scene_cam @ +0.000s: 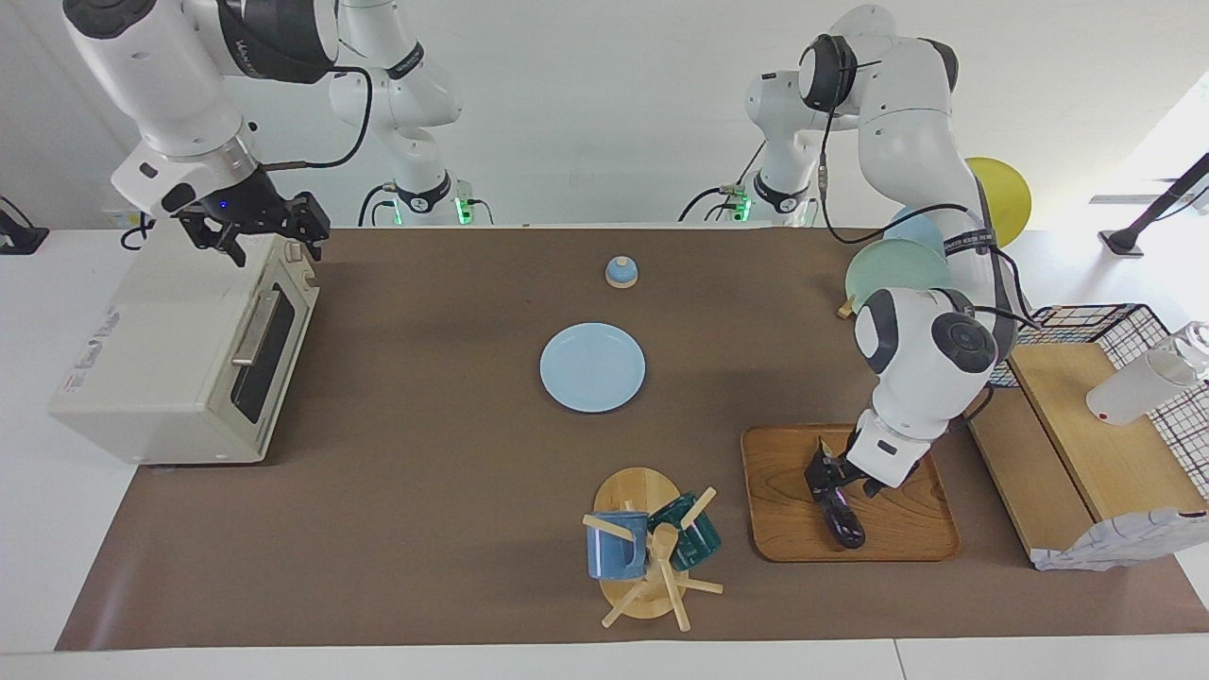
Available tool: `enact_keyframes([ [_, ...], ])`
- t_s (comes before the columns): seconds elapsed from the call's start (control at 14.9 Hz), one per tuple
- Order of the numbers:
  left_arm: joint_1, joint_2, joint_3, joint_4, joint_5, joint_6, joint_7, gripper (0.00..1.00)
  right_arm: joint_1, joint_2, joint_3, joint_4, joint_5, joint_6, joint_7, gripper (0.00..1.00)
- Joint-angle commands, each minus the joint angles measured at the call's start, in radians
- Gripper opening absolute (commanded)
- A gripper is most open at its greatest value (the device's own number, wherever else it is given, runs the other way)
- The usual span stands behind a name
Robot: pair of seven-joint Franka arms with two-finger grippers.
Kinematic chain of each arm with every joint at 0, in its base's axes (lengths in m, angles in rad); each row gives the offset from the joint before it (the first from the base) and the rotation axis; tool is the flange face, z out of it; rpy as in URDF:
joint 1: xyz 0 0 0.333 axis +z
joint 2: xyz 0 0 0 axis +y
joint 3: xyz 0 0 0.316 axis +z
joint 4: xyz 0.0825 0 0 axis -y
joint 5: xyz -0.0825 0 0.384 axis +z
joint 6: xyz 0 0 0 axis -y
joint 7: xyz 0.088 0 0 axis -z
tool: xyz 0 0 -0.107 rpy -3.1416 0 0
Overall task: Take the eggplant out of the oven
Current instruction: 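Lower the eggplant onto the wooden tray and open the left gripper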
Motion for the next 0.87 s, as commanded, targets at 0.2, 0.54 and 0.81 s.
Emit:
enact_keyframes([
  [0.2, 0.031, -0.263, 0.018, -0.029, 0.043, -0.346, -0.009, 1.0, -0.003, -0.002, 0.003, 0.005, 0.021, 0.004, 0.014, 1.0],
  [0.54, 0.02, -0.481, 0.018, -0.179, 0.043, -0.513, -0.009, 1.0, 0.0, -0.005, 0.003, -0.002, 0.023, 0.001, 0.012, 1.0],
  [0.81, 0.016, -0.575, 0.016, -0.314, 0.043, -0.54, -0.009, 1.0, -0.004, -0.006, 0.001, -0.004, 0.023, -0.002, 0.012, 1.0],
])
